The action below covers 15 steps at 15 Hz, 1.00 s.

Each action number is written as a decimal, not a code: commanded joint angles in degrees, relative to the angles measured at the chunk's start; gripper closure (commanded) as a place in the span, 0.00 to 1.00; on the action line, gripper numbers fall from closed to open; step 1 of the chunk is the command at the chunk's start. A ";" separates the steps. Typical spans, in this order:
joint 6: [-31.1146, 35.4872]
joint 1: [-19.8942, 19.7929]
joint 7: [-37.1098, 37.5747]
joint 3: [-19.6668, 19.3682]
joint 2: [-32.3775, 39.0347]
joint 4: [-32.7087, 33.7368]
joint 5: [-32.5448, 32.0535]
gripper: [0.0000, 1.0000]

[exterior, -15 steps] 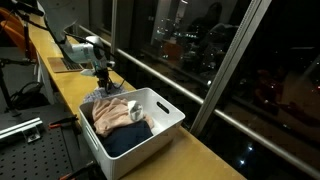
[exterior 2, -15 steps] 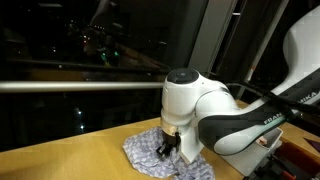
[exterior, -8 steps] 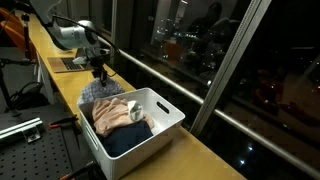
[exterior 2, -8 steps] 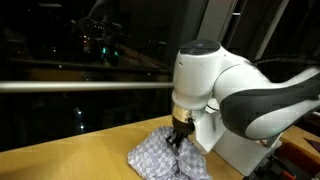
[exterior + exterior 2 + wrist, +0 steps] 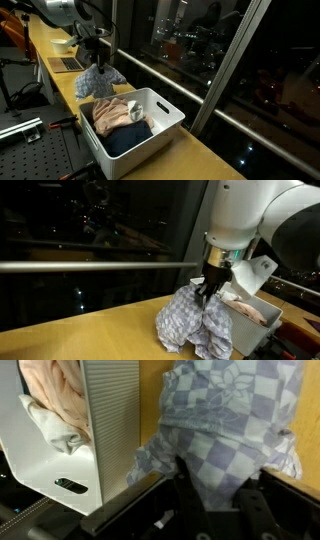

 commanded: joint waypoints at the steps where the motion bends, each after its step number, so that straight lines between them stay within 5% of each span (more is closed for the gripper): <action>1: -4.60 -4.74 -1.22 3.58 -4.91 -0.71 -0.70 0.96; 15: -27.73 -20.95 -19.03 7.45 -16.90 15.84 0.53 0.96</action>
